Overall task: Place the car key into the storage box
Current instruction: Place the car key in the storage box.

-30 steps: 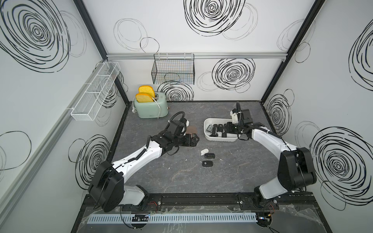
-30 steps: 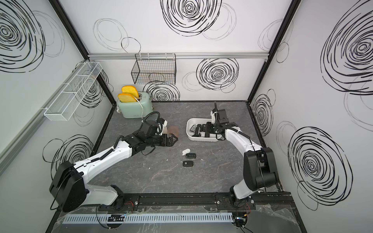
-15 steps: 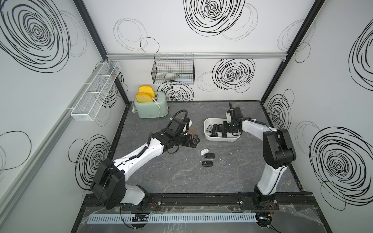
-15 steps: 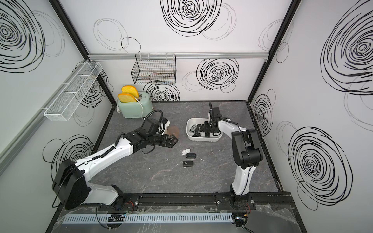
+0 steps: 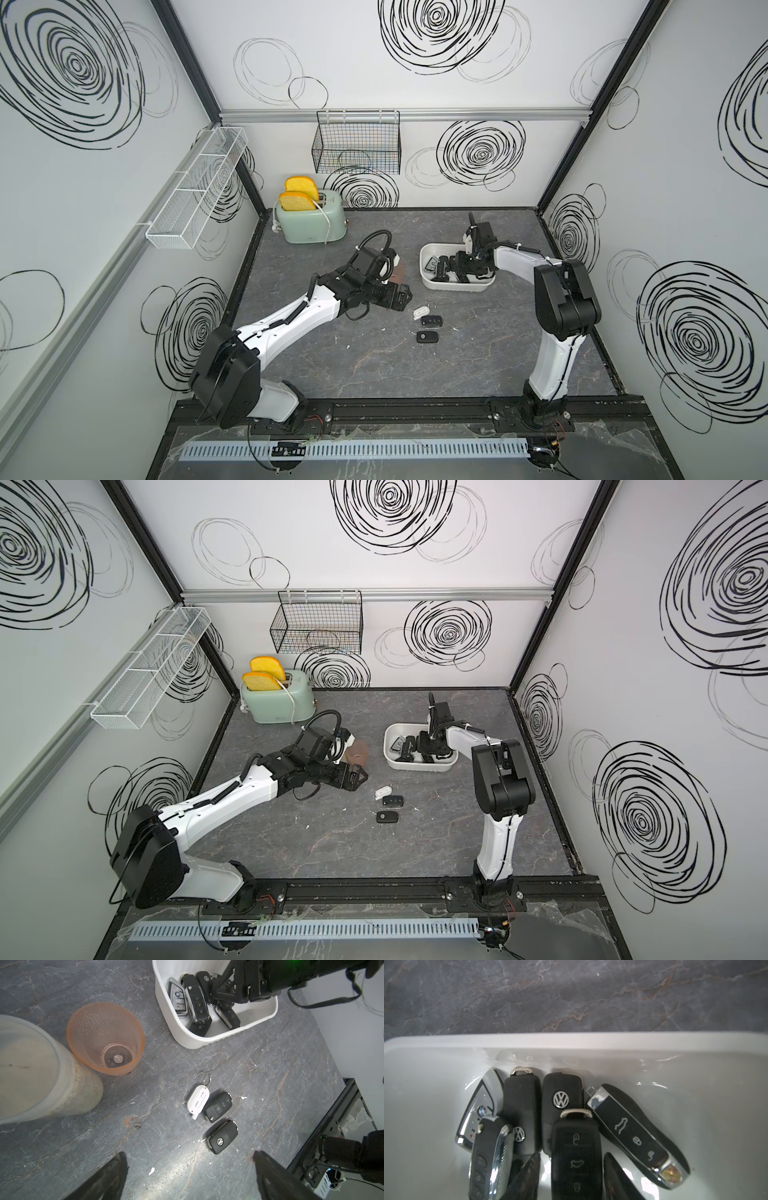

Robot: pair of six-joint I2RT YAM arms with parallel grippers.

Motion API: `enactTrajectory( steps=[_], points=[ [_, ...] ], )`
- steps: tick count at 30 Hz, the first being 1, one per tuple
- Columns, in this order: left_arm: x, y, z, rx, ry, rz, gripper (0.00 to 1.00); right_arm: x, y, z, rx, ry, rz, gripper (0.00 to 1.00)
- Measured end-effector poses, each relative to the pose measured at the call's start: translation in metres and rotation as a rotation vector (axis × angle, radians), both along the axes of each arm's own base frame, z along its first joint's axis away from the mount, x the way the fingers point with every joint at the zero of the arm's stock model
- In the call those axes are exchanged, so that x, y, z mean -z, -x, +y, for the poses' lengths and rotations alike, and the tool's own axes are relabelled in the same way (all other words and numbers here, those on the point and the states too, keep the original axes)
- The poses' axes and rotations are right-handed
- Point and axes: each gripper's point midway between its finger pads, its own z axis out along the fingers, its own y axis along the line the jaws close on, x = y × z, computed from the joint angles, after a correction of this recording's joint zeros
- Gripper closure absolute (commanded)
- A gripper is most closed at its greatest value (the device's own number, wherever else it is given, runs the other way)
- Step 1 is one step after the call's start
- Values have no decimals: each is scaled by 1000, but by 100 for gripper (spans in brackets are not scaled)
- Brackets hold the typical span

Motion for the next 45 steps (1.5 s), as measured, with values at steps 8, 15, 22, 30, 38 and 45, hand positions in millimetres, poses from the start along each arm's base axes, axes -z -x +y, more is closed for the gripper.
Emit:
enactTrajectory(
  steps=[8, 15, 22, 30, 38, 45],
  points=[
    [2, 7, -8, 34, -19, -14, 2, -26, 2, 2, -7, -6, -43, 27],
    [12, 21, -24, 89, -66, -25, 2, -111, 13, 5, -26, -59, -223, 6],
    [26, 34, -42, 144, -100, -24, 2, -146, 55, 3, -54, -105, -293, 1],
    [56, 37, -53, 206, -186, -27, 2, -135, 115, 3, -76, -193, -244, 1],
    [81, 29, -44, 219, -291, -42, 7, -129, 153, 0, -58, -252, -214, 1],
    [106, 23, -41, 243, -375, -40, 22, -132, 167, 6, -57, -327, -200, 1]
  ],
)
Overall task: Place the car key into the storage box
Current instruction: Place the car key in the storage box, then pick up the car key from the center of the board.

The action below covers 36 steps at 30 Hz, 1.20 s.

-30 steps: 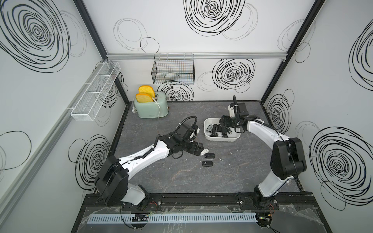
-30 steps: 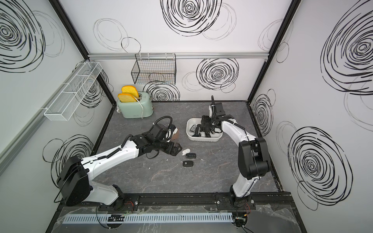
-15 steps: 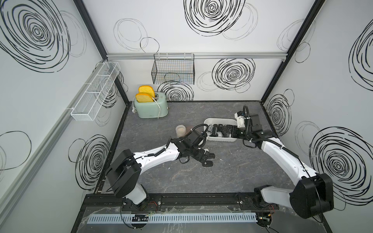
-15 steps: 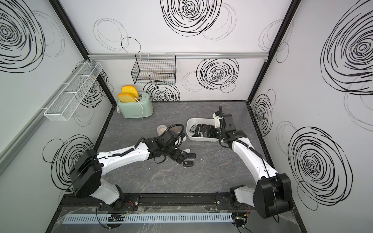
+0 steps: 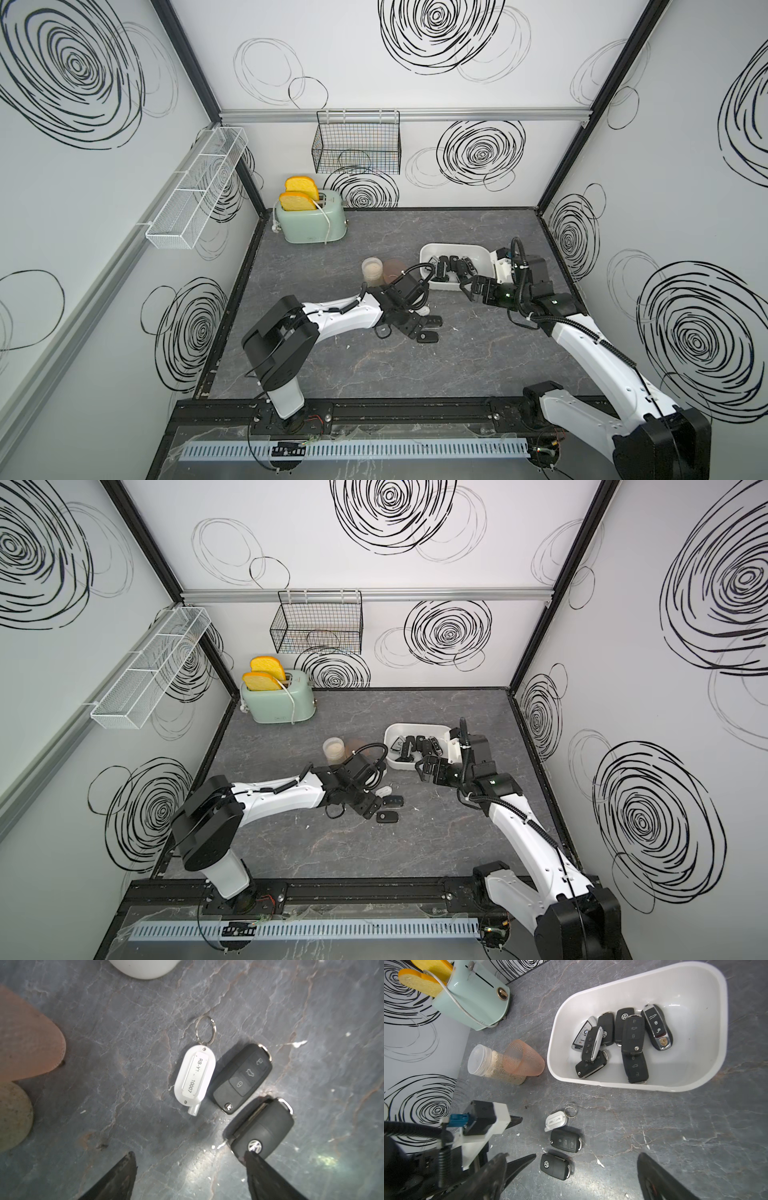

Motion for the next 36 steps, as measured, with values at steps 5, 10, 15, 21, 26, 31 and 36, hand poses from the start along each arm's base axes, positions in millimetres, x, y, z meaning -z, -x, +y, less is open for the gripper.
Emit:
enactTrajectory(
  steps=[5, 10, 15, 21, 26, 31, 36],
  points=[
    [9, -8, -3, 16, -38, -17, 25, 6, 4, 2, -2, -20, 32, 1],
    [18, -14, -2, 20, -73, -33, 32, 9, 4, 3, 1, -25, 45, 1],
    [30, -20, -2, 16, -104, -33, 36, 12, 4, 3, 1, -21, 57, 1],
    [31, -32, -15, 16, -92, -52, 36, 12, 1, 4, 1, -20, 60, 1],
    [32, -37, -21, 16, -84, -58, 36, 14, 0, 4, 1, -17, 69, 1],
    [32, -41, -28, 20, -72, -55, 36, 16, 0, 4, 1, -15, 76, 1],
    [33, -42, -35, 27, -53, -43, 42, 16, -1, 4, 3, -14, 76, 1]
  ],
)
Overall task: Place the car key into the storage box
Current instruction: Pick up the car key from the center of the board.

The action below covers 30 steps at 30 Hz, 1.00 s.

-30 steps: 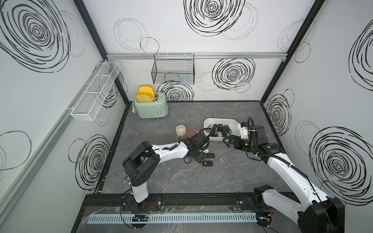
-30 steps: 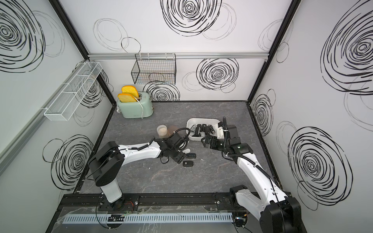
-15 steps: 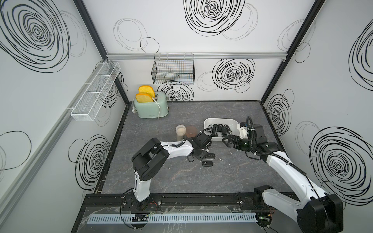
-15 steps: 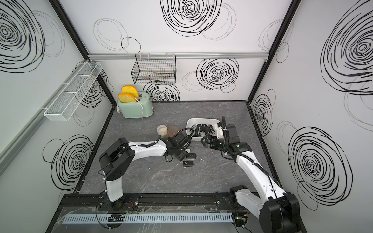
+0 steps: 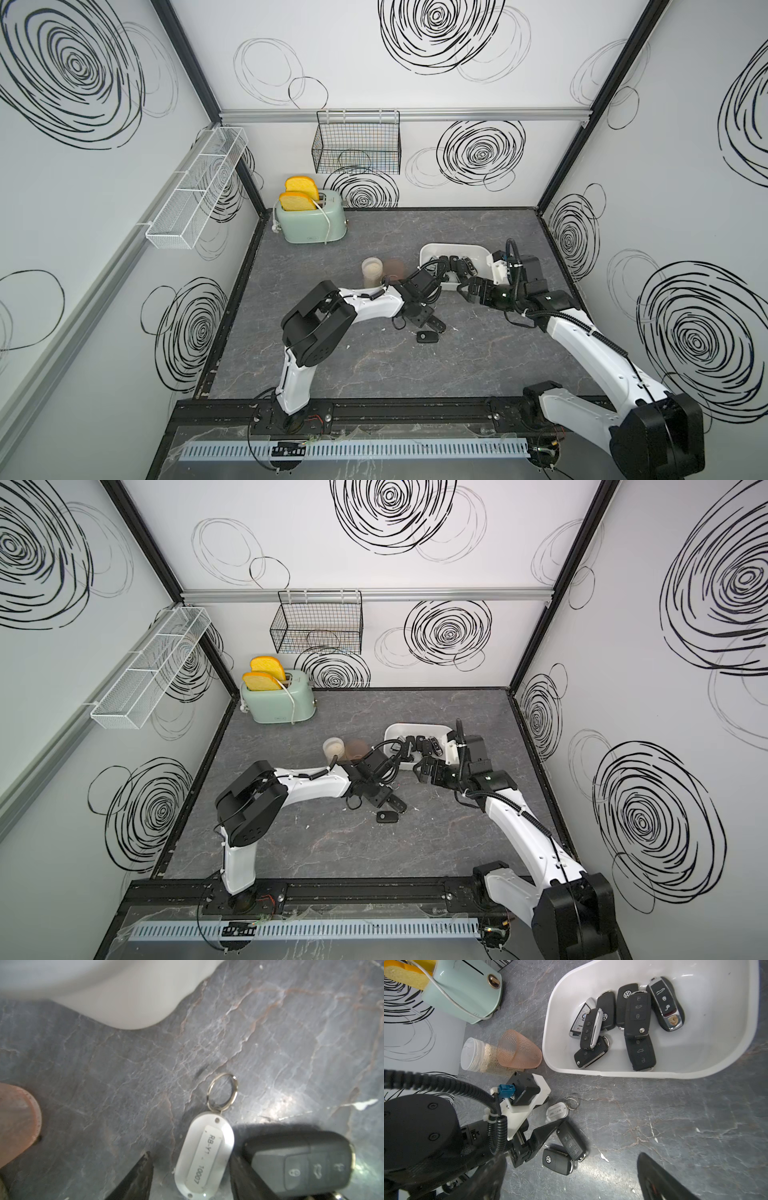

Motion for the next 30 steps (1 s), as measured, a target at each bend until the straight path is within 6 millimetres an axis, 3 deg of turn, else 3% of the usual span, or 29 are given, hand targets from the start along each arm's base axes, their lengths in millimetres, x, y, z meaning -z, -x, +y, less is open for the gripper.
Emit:
enactTrajectory(
  steps=[13, 30],
  points=[
    [0, -8, -1, -9, 61, 43, 64, -4, -4, 0, 4, 3, -9, 1],
    [-7, 1, -9, -28, 126, 107, 71, -5, -7, 1, 4, 4, -7, 1]
  ],
)
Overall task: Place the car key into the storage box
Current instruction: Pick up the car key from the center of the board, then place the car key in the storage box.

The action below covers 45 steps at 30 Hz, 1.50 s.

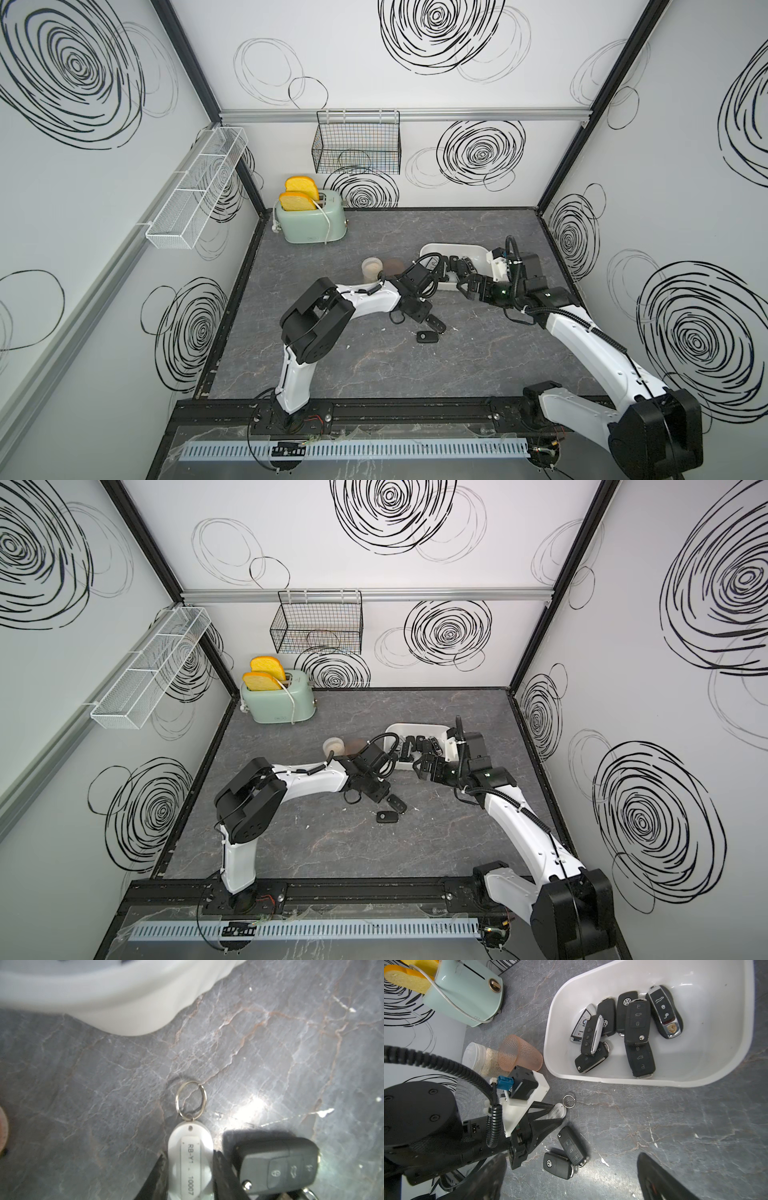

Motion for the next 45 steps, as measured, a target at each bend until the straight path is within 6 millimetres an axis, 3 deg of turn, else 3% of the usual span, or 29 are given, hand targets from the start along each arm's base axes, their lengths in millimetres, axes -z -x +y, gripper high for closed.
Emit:
enactTrajectory(
  steps=[5, 14, 23, 29, 37, 45],
  points=[
    [-22, -3, -9, -8, 50, -7, 72, 0, 0, 0, 0, 0, 0, 1],
    [-84, -26, -37, -25, 207, -61, 72, -1, -1, -4, 12, -1, -5, 1],
    [-121, -73, -37, -153, 360, -74, 71, -3, -3, -7, 25, -2, -10, 1],
    [-118, -107, -39, -243, 411, -73, 70, -2, -3, -7, 25, -1, -6, 1],
    [-91, -134, -56, -311, 363, -77, 69, 5, -5, -7, 25, 2, 12, 1],
    [-73, -137, -70, -296, 252, -119, 68, 12, -5, -8, 27, 4, 30, 1]
  ],
)
